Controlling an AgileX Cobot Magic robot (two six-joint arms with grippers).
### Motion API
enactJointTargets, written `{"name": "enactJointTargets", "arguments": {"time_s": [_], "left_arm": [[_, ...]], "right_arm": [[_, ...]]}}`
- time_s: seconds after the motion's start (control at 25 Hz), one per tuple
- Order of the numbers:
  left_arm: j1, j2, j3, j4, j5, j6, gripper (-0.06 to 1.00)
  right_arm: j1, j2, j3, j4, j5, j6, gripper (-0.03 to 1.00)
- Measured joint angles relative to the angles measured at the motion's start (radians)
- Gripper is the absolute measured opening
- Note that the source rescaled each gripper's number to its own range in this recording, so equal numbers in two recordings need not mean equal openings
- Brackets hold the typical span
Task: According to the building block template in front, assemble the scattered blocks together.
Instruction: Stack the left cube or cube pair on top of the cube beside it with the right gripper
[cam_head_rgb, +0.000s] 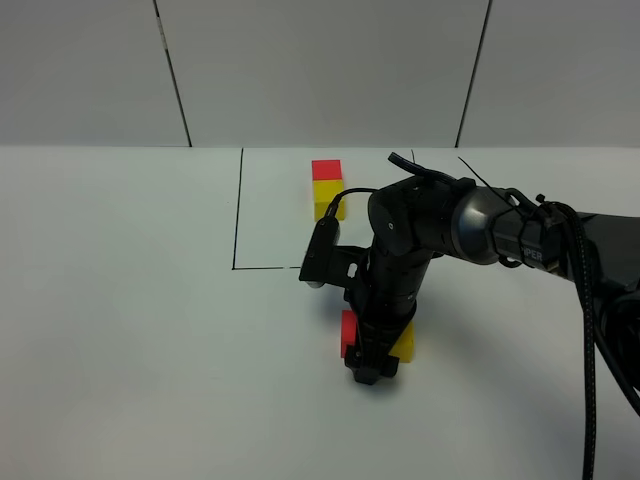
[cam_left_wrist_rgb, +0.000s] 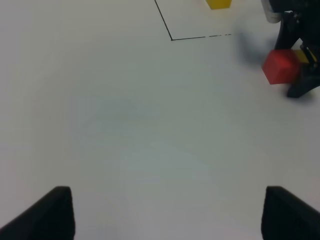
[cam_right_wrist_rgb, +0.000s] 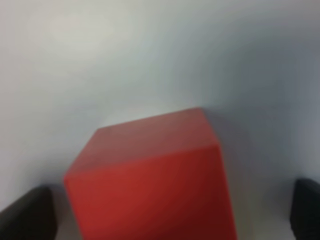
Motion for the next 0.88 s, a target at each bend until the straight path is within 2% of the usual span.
{"name": "enactJointTargets", "arguments": {"time_s": [0.2, 0.48, 0.64, 0.76, 0.8, 0.84, 0.88], "left_arm": [[0.0, 0.0, 0.0, 0.0, 0.0, 0.0, 0.68], [0.0, 0.0, 0.0, 0.0, 0.0, 0.0, 0.68], [0.0, 0.0, 0.0, 0.0, 0.0, 0.0, 0.68], [0.0, 0.0, 0.0, 0.0, 0.0, 0.0, 0.68], [0.0, 0.0, 0.0, 0.0, 0.0, 0.0, 0.68], [0.0, 0.0, 0.0, 0.0, 0.0, 0.0, 0.68], [0.0, 0.0, 0.0, 0.0, 0.0, 0.0, 0.68]], "right_arm": [[0.0, 0.006, -0.001, -0.002, -0.001, 0.0, 0.78], [0.0, 0.016, -0.01, -0.003, 0.012, 0.0, 0.58], [0.0, 0.016, -0.011, -0.003, 0.013, 0.0, 0.38], [0.0, 0.016, -0.011, -0.003, 0.013, 0.0, 0.17], [0.0, 0.016, -0.011, -0.003, 0.013, 0.0, 0.06], [0.0, 0.016, -0.011, -0.003, 0.013, 0.0, 0.02], [0.0, 0.016, -0.011, -0.003, 0.013, 0.0, 0.02]]}}
